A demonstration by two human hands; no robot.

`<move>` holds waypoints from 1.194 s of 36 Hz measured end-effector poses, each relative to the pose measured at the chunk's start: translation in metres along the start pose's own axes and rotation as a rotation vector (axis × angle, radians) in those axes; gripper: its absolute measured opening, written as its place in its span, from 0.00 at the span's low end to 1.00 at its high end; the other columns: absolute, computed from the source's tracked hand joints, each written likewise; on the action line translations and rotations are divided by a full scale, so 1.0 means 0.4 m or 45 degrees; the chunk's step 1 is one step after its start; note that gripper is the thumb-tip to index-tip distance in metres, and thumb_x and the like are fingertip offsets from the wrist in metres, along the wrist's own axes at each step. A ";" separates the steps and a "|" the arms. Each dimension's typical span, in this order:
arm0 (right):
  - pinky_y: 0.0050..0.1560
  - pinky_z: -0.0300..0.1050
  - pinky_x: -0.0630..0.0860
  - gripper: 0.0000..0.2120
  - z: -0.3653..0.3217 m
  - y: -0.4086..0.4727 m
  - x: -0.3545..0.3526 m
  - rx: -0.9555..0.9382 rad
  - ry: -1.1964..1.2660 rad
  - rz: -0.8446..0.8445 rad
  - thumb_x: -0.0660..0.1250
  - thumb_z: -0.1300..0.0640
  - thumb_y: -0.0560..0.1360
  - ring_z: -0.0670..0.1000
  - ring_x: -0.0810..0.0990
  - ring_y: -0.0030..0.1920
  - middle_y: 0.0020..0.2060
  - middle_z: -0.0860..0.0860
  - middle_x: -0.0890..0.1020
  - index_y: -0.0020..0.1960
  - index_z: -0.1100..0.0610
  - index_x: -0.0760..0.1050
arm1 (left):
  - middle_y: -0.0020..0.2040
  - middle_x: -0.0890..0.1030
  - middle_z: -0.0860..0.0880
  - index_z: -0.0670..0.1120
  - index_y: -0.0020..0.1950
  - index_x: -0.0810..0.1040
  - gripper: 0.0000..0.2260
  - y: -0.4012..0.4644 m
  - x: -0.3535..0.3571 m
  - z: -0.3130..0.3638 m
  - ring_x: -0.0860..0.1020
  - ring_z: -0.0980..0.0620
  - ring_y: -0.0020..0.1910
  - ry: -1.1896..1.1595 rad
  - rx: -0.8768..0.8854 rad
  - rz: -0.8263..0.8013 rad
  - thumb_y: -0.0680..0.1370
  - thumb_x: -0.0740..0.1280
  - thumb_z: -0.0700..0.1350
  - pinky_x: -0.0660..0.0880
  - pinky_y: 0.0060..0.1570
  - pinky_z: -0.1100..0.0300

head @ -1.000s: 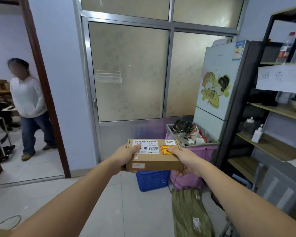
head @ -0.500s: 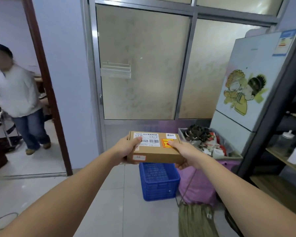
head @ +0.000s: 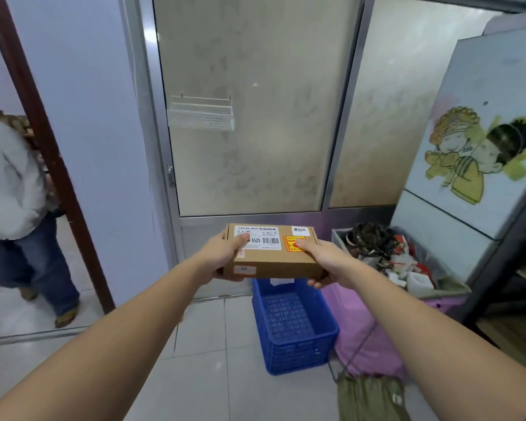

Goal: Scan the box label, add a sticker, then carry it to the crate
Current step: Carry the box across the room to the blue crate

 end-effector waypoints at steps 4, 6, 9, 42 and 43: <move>0.28 0.43 0.79 0.21 -0.007 0.133 0.000 0.029 0.019 -0.006 0.66 0.32 0.73 0.55 0.84 0.32 0.44 0.58 0.86 0.56 0.45 0.73 | 0.55 0.87 0.45 0.51 0.68 0.74 0.17 0.141 -0.030 0.004 0.87 0.44 0.50 0.006 -0.016 -0.013 0.83 0.66 0.57 0.86 0.44 0.46; 0.28 0.43 0.79 0.22 -0.010 0.204 -0.008 0.036 0.018 0.009 0.66 0.31 0.72 0.55 0.85 0.32 0.45 0.58 0.86 0.56 0.45 0.72 | 0.54 0.87 0.46 0.52 0.68 0.75 0.17 0.217 -0.039 0.007 0.87 0.45 0.48 -0.004 -0.019 -0.012 0.83 0.67 0.57 0.86 0.40 0.48; 0.29 0.43 0.79 0.23 -0.016 0.315 -0.017 0.048 0.024 0.007 0.67 0.30 0.71 0.55 0.84 0.32 0.42 0.57 0.86 0.56 0.45 0.73 | 0.53 0.88 0.46 0.52 0.68 0.75 0.17 0.332 -0.052 0.007 0.88 0.46 0.46 -0.013 -0.029 -0.004 0.82 0.68 0.58 0.86 0.36 0.50; 0.29 0.43 0.80 0.25 -0.243 1.329 -0.007 0.191 0.045 0.134 0.63 0.30 0.73 0.54 0.85 0.32 0.47 0.58 0.85 0.63 0.43 0.70 | 0.53 0.89 0.49 0.56 0.62 0.78 0.13 1.459 -0.328 0.118 0.89 0.47 0.40 -0.006 -0.038 -0.217 0.80 0.71 0.57 0.84 0.34 0.49; 0.29 0.43 0.80 0.25 -0.239 1.343 -0.017 0.197 0.055 0.146 0.63 0.30 0.73 0.54 0.85 0.32 0.47 0.58 0.85 0.63 0.43 0.70 | 0.51 0.89 0.50 0.56 0.62 0.79 0.12 1.489 -0.318 0.120 0.89 0.47 0.40 -0.002 -0.041 -0.241 0.80 0.71 0.57 0.84 0.33 0.49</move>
Point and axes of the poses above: each hand's wrist, its own y-axis towards the middle knuckle, its own x-axis out of the palm, z = x × y, the point moved 6 cm from there along y, towards the middle knuckle
